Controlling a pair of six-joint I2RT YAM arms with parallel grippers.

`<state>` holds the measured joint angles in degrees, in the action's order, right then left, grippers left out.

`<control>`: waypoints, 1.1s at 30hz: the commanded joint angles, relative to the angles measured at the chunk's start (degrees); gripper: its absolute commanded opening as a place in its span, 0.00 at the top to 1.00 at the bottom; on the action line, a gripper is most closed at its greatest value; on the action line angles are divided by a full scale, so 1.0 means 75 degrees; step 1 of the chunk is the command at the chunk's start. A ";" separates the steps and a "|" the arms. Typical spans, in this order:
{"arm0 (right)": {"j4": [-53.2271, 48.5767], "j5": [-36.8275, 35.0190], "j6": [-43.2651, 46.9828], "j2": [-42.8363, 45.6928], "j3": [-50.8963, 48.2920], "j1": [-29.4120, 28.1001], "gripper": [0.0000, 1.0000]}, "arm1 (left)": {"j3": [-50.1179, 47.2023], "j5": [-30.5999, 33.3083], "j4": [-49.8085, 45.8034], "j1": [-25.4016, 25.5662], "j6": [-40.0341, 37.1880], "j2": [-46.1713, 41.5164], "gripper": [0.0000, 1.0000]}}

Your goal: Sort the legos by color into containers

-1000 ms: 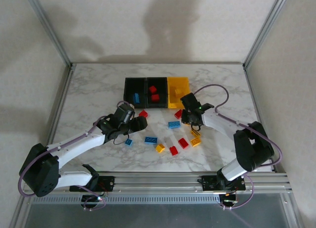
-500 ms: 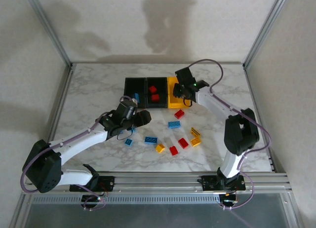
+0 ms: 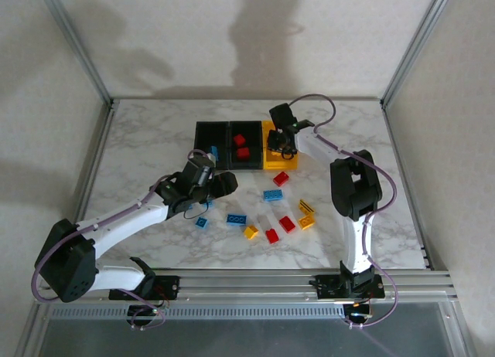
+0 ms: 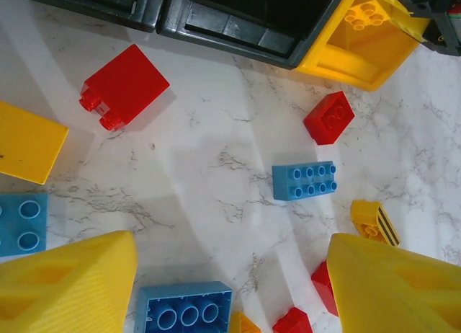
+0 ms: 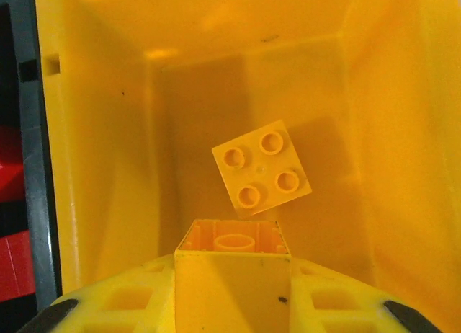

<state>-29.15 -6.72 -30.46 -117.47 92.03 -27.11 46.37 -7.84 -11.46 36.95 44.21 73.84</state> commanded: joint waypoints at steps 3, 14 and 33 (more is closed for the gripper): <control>0.0113 0.0181 -0.0029 -0.0146 0.0139 0.0052 0.66 | -0.0099 0.0131 0.0022 0.0074 0.0079 -0.0110 0.30; -0.0056 0.0077 0.0076 0.0133 0.0256 0.0049 0.56 | -0.0118 0.0246 -0.0054 0.0099 0.0174 -0.0216 0.30; 0.0669 0.0612 -0.0246 0.4406 -0.3523 -0.0578 0.47 | 0.0433 0.1417 -0.0832 -0.0279 0.0287 0.0911 0.27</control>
<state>-24.64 -3.55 -31.07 -87.11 69.87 -30.63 48.38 -0.67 -15.79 35.77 45.28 79.24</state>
